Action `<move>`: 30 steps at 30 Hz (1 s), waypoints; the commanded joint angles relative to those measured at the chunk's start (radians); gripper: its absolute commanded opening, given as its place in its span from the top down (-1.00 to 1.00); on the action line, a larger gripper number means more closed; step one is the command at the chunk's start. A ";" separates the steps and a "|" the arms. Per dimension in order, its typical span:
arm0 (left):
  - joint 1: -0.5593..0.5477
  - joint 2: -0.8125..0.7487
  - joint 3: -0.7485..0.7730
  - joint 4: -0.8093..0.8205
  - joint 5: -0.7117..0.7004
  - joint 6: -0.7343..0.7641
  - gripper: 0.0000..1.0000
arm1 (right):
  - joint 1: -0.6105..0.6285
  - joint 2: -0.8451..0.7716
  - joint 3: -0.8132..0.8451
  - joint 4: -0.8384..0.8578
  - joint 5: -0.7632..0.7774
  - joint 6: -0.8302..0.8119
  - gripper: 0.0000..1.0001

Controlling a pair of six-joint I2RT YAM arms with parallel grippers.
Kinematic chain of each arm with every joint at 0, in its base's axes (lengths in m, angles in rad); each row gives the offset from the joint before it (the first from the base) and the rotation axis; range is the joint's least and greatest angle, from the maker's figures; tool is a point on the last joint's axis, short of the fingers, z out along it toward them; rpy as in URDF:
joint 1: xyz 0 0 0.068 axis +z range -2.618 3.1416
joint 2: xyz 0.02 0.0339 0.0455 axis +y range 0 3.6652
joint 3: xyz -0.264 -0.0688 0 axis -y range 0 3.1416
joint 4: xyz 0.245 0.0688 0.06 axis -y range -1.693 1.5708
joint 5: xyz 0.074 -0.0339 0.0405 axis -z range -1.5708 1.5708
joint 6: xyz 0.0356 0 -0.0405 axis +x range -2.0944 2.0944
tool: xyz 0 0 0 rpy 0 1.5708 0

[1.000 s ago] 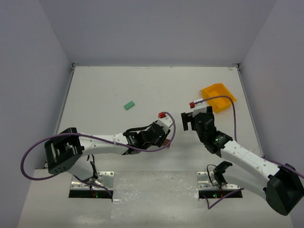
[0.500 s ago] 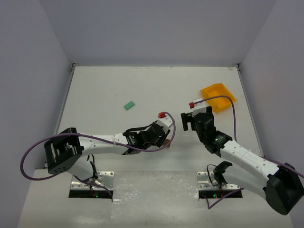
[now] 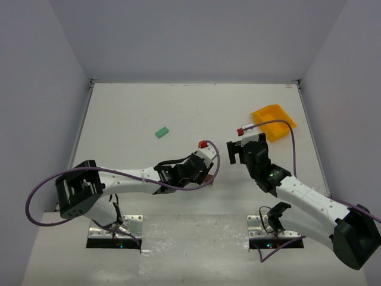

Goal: Build the wood block tower

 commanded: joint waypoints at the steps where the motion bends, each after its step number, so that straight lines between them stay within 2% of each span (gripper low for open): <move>1: -0.014 -0.036 0.026 0.008 -0.006 0.002 0.35 | -0.006 0.007 0.048 0.033 0.015 0.003 -0.97; 7: -0.018 -0.040 0.026 0.006 -0.011 0.002 0.06 | -0.006 0.008 0.048 0.031 0.015 0.003 -0.97; 12: -0.020 -0.040 0.026 0.006 -0.013 0.004 0.00 | -0.007 0.014 0.053 0.028 0.013 0.001 -0.97; 15: -0.021 -0.040 0.026 0.006 -0.017 0.003 -0.14 | -0.007 0.016 0.055 0.027 0.012 0.002 -0.97; 16: -0.023 -0.042 0.024 0.008 -0.027 0.002 -0.38 | -0.007 0.017 0.055 0.027 0.011 0.001 -0.97; 17: -0.023 -0.045 0.022 0.012 -0.038 0.000 -0.85 | -0.007 0.015 0.056 0.027 0.004 0.002 -0.97; 18: -0.023 -0.048 0.021 0.015 -0.044 -0.001 -1.00 | -0.007 0.013 0.055 0.027 -0.009 0.002 -0.97; 30: -0.026 -0.148 0.000 0.040 -0.028 0.002 -1.00 | -0.021 0.000 0.051 0.031 -0.085 0.003 -0.97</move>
